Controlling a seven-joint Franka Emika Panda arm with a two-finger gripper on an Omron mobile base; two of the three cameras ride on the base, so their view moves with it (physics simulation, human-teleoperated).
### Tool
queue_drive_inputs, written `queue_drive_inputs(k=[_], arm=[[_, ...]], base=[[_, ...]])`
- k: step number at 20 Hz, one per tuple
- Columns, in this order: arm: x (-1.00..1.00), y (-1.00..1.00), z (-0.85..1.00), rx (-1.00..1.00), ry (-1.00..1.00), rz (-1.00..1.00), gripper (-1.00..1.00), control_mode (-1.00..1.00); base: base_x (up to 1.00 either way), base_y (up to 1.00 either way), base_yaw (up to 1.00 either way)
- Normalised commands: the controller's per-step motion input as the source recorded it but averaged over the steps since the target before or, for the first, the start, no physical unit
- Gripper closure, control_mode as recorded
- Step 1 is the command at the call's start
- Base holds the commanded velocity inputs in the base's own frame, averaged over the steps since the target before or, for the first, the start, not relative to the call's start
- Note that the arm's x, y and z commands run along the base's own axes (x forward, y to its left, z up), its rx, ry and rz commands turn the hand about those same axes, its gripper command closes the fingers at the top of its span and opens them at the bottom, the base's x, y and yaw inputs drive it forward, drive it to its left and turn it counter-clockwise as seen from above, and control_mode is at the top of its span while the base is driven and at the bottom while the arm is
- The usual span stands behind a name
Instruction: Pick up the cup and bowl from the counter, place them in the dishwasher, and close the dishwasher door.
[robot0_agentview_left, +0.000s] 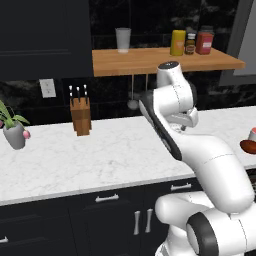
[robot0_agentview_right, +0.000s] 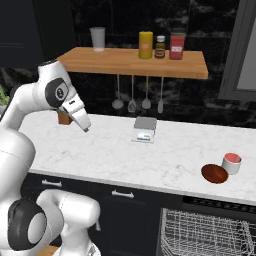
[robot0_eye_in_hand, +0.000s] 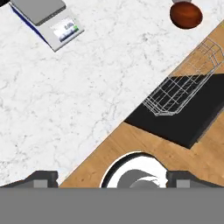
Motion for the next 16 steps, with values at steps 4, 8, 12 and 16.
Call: queue_drive_inputs(k=[4,8,12,16], arm=[[0.0,0.0,-0.09,0.0,0.09,-0.52,-1.0,-1.0],[0.0,-0.11,-0.01,0.02,0.12,-0.35,-1.0,-1.0],[0.0,-0.36,0.0,0.05,0.08,-0.12,-1.0,-1.0],[0.06,-0.41,0.0,0.05,0.07,0.0,-1.0,-1.0]], base=[[0.0,0.0,0.0],[0.0,0.0,0.0],[0.0,0.0,0.0],[0.0,0.0,0.0]])
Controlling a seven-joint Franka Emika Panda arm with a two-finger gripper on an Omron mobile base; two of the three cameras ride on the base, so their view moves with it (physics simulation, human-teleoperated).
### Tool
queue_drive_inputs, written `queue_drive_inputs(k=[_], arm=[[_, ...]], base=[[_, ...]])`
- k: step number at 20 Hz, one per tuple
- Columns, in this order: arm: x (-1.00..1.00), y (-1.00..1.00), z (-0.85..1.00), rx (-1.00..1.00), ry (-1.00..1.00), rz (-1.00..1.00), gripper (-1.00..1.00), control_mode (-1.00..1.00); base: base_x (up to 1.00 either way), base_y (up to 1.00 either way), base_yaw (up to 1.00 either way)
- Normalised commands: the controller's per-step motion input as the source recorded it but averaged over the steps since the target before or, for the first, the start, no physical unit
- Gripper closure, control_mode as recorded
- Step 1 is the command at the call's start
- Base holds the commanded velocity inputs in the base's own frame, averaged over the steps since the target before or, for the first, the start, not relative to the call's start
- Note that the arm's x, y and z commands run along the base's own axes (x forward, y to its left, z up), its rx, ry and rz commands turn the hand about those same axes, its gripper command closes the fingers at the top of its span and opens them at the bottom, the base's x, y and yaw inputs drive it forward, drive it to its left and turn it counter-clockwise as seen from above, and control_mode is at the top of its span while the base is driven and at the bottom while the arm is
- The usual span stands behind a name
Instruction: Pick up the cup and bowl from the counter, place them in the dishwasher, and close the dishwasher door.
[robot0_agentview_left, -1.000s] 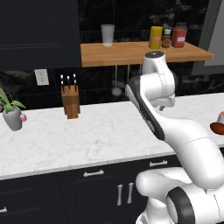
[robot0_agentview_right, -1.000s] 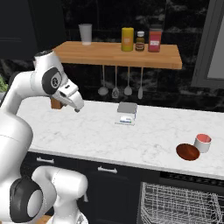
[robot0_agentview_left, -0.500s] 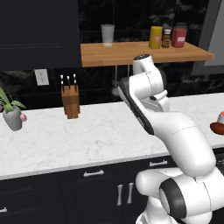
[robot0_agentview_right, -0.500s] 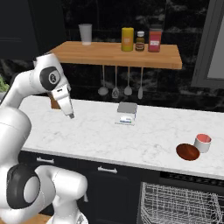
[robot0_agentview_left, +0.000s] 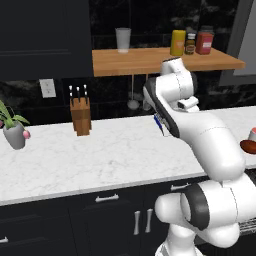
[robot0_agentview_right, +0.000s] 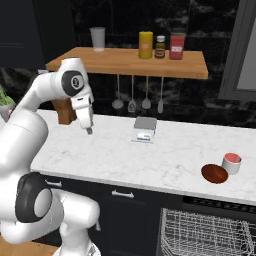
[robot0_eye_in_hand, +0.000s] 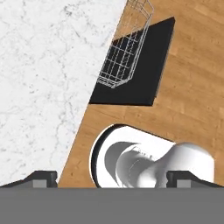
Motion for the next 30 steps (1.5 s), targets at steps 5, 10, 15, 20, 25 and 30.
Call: queue_drive_inputs(k=[5,10,15,20,25,30], arm=[[0.18,-0.4,-0.12,0.01,0.03,0.0,-1.0,-1.0],[0.09,-0.52,-0.35,0.0,0.0,0.02,-1.0,-1.0],[0.0,-0.38,-0.32,0.0,0.01,0.0,-1.0,-1.0],[0.02,-0.08,-0.14,0.0,0.04,-0.15,-1.0,1.0],[0.0,0.0,0.0,0.0,0.0,0.0,-1.0,1.0],[0.0,0.0,0.0,0.0,0.0,0.0,-1.0,1.0]], base=[[0.0,0.0,0.0],[0.0,0.0,0.0],[0.0,0.0,0.0],[0.0,-0.01,-0.16],[0.0,0.0,-0.41],[0.0,0.0,-0.43]])
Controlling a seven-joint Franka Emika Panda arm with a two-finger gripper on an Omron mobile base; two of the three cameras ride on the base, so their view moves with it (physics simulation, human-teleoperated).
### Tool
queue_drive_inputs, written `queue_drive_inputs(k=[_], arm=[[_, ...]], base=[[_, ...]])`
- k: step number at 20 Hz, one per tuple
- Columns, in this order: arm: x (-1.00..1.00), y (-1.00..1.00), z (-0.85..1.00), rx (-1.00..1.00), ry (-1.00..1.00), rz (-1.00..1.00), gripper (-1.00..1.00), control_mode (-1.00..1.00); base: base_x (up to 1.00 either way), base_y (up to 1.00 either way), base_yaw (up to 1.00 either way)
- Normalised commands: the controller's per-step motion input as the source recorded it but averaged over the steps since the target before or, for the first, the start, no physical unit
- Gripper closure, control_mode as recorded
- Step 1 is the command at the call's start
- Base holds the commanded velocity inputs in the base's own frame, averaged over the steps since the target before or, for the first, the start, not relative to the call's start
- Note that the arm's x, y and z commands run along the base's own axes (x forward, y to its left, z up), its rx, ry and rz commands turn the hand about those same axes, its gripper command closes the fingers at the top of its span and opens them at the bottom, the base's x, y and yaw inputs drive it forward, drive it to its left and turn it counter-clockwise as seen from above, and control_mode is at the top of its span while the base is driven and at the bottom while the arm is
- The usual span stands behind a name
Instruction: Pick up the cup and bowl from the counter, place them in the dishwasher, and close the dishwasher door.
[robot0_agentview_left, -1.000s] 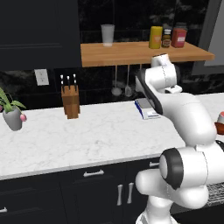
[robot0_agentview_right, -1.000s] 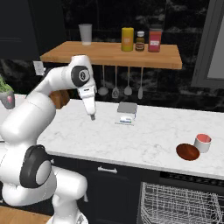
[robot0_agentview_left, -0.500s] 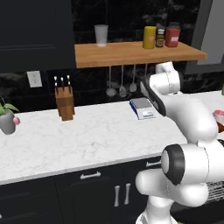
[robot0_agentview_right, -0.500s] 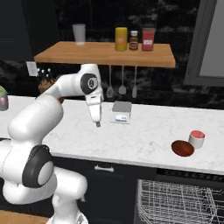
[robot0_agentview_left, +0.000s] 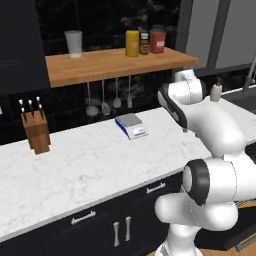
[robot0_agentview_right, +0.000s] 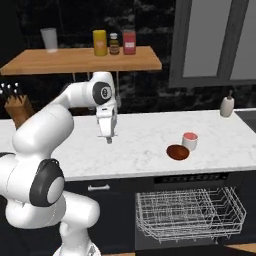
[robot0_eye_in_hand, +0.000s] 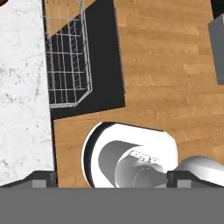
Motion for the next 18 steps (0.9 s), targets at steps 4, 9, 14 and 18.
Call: queue_drive_inputs(k=[4,9,14,18], arm=[[0.0,0.0,0.0,0.0,0.0,0.0,-1.0,1.0],[0.0,0.0,0.0,0.0,0.0,0.0,-1.0,1.0],[0.0,0.0,0.0,0.0,0.0,0.0,-1.0,1.0],[0.0,0.0,0.0,0.0,0.0,0.0,-1.0,1.0]], base=[[0.0,0.09,-0.44],[0.03,0.09,-0.46],[0.1,0.15,-0.42],[0.14,0.32,-0.36]])
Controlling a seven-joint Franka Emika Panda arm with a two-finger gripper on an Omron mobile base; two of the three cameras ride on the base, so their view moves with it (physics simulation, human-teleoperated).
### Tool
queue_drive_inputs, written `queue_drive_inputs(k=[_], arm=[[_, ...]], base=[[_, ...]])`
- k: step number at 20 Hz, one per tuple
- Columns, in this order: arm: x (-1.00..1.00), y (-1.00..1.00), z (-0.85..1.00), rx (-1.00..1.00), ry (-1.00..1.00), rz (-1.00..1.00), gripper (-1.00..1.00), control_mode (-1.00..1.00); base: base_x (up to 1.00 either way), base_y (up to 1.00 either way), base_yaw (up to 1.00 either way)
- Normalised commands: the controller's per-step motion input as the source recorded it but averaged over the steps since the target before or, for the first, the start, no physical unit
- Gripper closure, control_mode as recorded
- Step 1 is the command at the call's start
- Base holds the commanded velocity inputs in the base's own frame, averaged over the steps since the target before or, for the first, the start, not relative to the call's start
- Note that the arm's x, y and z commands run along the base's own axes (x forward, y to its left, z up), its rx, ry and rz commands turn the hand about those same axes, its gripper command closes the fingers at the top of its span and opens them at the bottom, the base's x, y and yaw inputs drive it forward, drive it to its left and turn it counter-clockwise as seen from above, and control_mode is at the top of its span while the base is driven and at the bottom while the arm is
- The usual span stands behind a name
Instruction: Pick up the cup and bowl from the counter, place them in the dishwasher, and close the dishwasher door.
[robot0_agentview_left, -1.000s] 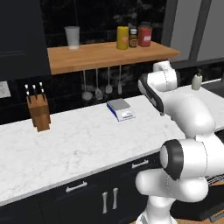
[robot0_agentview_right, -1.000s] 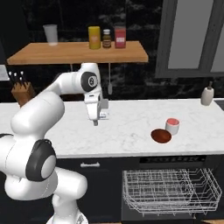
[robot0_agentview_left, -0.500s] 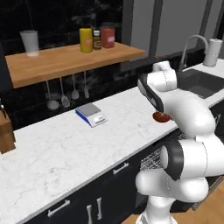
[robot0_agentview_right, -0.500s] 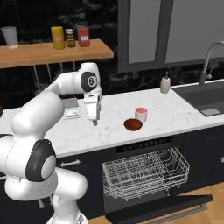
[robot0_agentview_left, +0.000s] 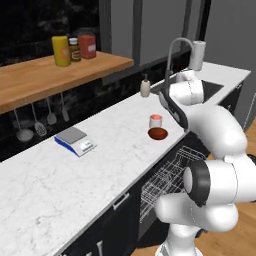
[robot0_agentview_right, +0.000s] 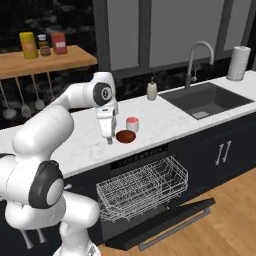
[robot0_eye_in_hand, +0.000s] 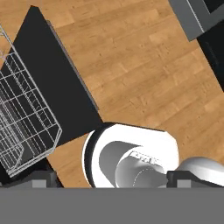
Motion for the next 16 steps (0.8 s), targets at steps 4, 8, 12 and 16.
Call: queue_drive_inputs(k=[4,8,12,16], arm=[[0.0,0.0,0.0,0.0,0.0,0.0,-1.0,1.0],[0.0,0.0,0.0,0.0,0.0,0.0,-1.0,1.0],[0.0,0.0,0.0,0.0,0.0,0.0,-1.0,1.0],[0.05,-0.01,-0.03,0.0,0.0,0.0,-1.0,-1.0]], base=[[0.16,0.36,-0.28],[0.26,0.38,-0.22],[0.24,0.13,-0.13],[0.08,0.0,-0.02]])
